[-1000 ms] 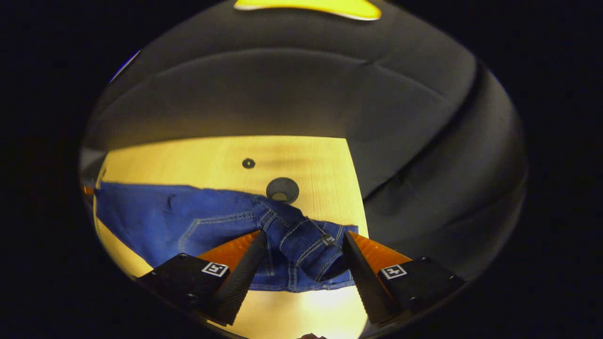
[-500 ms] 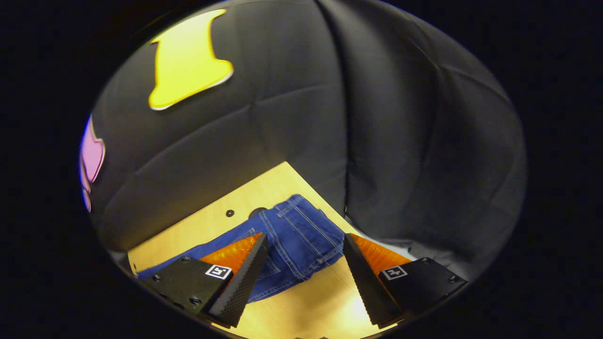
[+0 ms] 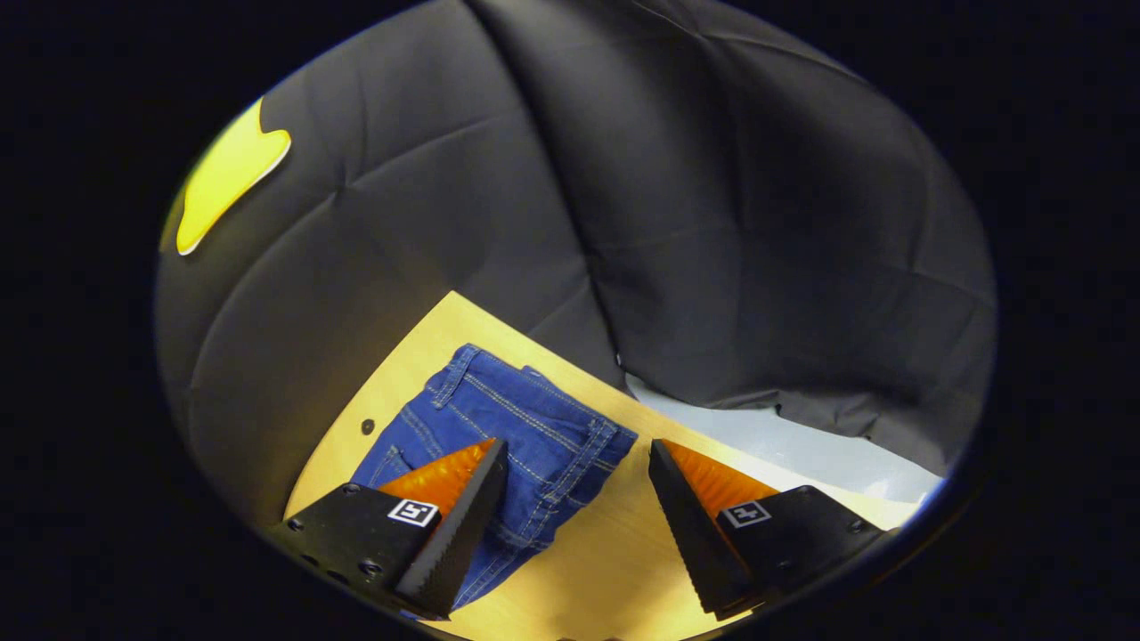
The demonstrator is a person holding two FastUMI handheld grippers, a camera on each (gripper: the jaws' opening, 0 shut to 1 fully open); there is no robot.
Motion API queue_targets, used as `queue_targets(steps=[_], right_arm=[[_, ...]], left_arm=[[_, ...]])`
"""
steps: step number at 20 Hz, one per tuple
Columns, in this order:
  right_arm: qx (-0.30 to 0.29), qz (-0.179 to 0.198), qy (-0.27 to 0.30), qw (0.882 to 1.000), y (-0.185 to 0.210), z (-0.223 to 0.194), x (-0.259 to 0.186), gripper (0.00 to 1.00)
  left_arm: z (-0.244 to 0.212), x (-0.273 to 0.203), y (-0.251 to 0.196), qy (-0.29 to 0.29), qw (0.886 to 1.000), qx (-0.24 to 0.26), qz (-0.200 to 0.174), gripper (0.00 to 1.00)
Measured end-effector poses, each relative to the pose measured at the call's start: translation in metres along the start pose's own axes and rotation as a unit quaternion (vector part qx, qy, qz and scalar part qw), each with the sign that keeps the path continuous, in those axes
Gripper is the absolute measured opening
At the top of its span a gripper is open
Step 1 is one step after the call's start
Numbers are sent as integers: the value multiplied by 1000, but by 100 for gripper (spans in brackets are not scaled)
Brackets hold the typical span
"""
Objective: Grasp the waist and the cuffs of the jeans and fold them to make the two legs overlap; first hold the waist and fold one-third of the jeans toward the cuffs, then hold the cuffs and fold the remaining one-third in the same direction to finish folding.
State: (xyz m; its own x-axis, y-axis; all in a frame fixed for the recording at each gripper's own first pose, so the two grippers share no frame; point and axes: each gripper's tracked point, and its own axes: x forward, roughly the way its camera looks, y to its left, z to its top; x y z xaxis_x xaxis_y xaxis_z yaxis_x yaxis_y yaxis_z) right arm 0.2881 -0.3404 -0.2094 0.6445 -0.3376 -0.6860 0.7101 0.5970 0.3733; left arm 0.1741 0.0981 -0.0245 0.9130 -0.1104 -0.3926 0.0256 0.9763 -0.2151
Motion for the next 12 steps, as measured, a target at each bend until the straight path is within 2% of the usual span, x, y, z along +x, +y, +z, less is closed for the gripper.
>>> queue_targets(steps=[2, 3, 4, 5, 6, 8, 9, 10, 11, 12], right_arm=[[18, 10, 5, 1000, 3, -6, 5, 99], [15, 12, -12, 1000, 2, -1, 6, 92], [11, 16, -14, 1000, 1, -2, 5, 92], [8, 19, -17, 1000, 1, -1, 4, 98], [9, 26, -20, 999, 3, 1, 5, 99], [24, 52, -17, 998, 12, 0, 5, 94], [37, 67, -13, 997, 18, -2, 5, 70], [41, 74, -24, 996, 19, 1, 9, 73], [43, 93, -23, 995, 22, -4, 11, 60], [43, 103, -25, 993, 21, -1, 10, 67]], left_arm=[[1, -2, -10, 0, 1000, -7, -12, 96], [-1, -2, -11, 2, 1000, -5, -15, 96], [-4, -4, -15, 6, 1000, 0, -20, 96], [-6, -4, -17, 10, 1000, 2, -23, 96], [-8, -4, -20, 12, 1000, 2, -25, 97], [-9, -4, -23, 13, 999, 2, -30, 96], [-11, -5, -24, 15, 999, 1, -33, 97], [-12, -5, -24, 17, 999, 1, -36, 96], [-15, -5, -28, 19, 999, -1, -42, 96], [-15, -5, -32, 20, 999, -4, -49, 96]])
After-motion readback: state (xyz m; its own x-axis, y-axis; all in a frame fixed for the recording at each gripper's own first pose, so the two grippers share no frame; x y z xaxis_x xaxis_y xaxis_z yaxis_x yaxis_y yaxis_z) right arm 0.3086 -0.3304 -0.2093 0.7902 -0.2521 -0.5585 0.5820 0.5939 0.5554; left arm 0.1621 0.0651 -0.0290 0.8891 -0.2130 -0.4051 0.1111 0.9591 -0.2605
